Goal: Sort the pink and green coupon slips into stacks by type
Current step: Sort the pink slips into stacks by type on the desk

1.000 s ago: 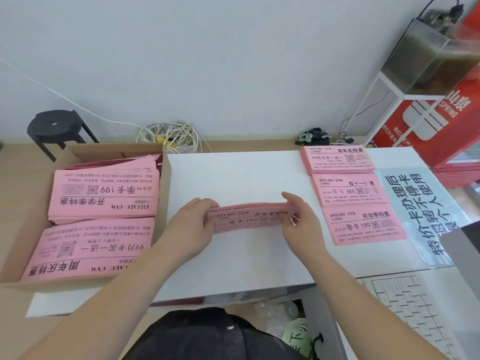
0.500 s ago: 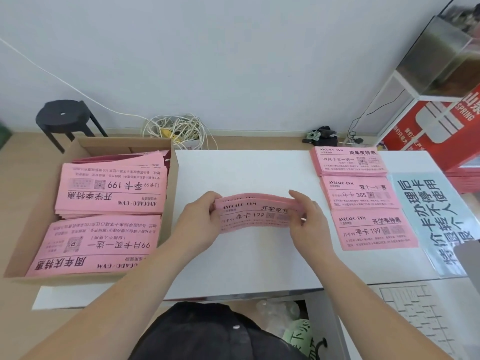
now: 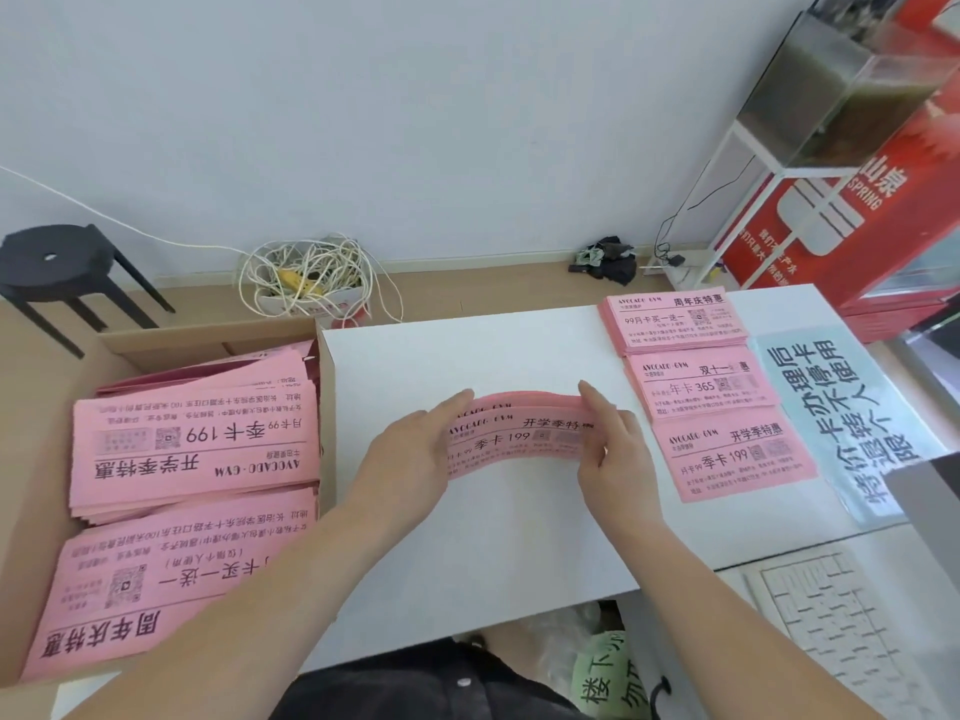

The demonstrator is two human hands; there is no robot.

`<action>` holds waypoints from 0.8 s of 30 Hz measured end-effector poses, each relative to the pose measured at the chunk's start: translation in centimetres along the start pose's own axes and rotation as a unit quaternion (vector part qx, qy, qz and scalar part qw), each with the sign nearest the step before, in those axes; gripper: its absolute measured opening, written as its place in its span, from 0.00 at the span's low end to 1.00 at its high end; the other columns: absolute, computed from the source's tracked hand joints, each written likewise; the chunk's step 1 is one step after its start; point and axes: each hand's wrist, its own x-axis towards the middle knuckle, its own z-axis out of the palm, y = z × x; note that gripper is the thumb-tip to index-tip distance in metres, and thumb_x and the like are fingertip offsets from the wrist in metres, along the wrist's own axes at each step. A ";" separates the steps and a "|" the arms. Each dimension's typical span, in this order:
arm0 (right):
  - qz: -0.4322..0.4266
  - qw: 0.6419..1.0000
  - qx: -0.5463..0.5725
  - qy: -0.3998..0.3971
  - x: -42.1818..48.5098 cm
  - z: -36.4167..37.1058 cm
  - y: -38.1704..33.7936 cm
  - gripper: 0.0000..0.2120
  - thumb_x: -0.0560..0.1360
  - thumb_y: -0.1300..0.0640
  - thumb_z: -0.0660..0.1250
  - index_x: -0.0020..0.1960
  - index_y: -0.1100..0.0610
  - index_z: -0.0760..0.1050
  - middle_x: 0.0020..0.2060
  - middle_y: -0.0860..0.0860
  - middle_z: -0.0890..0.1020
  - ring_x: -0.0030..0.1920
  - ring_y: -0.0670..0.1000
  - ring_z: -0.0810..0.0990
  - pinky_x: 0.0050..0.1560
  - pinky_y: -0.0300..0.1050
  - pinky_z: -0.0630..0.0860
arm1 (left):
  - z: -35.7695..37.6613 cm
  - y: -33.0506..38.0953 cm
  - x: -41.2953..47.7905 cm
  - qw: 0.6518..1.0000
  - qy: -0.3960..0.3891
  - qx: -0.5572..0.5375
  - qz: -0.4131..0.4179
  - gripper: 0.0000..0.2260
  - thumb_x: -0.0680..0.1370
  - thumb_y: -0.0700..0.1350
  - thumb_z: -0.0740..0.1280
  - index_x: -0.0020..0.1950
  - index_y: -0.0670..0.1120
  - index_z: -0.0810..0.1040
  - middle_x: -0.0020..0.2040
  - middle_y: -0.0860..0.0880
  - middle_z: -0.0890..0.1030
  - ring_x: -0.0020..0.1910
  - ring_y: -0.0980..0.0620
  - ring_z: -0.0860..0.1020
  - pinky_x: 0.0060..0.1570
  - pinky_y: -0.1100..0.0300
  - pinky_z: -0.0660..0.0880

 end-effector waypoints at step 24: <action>0.232 0.965 -0.122 0.031 7.1 -17.1 15.3 0.19 0.82 0.58 0.61 0.73 0.51 0.70 0.57 0.51 0.82 0.50 0.54 0.79 0.43 0.49 0.75 | 16.6 16.7 7.4 0.923 -0.157 -0.306 -0.171 0.11 0.83 0.40 0.64 0.63 0.50 0.71 0.46 0.44 0.85 0.34 0.52 0.84 0.36 0.60 0.81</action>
